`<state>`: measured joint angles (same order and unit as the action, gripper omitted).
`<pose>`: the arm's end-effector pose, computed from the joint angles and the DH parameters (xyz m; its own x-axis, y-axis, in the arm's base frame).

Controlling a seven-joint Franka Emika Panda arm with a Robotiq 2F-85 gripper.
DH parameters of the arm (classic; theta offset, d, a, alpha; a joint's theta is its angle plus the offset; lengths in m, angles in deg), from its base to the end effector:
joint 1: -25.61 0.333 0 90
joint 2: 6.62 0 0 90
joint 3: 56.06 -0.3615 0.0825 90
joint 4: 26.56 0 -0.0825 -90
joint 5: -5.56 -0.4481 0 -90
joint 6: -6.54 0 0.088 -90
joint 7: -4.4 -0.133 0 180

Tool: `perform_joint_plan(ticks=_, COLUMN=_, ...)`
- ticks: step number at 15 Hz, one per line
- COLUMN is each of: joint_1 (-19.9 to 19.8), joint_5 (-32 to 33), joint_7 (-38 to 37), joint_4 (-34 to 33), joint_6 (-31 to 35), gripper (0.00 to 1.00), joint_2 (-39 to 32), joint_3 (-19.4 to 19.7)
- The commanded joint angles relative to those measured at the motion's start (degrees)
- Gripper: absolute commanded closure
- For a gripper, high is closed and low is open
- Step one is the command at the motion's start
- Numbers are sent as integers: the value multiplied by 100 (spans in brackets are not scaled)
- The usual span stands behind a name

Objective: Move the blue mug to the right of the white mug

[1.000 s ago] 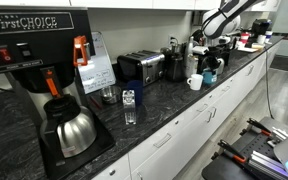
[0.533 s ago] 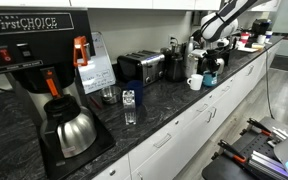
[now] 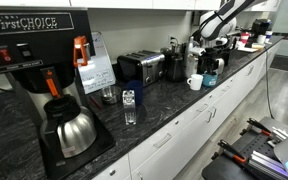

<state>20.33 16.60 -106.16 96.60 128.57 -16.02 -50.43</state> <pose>0.5763 -0.1239 0.2886 -0.3967 -0.8927 0.2139 -0.8955 0.4276 0.1236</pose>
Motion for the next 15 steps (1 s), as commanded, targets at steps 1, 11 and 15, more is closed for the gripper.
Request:
perform_joint_plan(ticks=1, joint_1=57, joint_5=-25, joint_7=17, joint_4=-63, joint_6=-2, gripper=9, joint_2=104, joint_3=112)
perform_joint_plan(ticks=11, joint_1=61, joint_5=-40, joint_7=437, joint_4=-72, joint_6=-255, gripper=0, joint_2=390, joint_3=84)
perform_joint_plan(ticks=15, joint_1=68, joint_5=-40, joint_7=434, joint_4=-71, joint_6=-251, gripper=0, joint_2=324, joint_3=91)
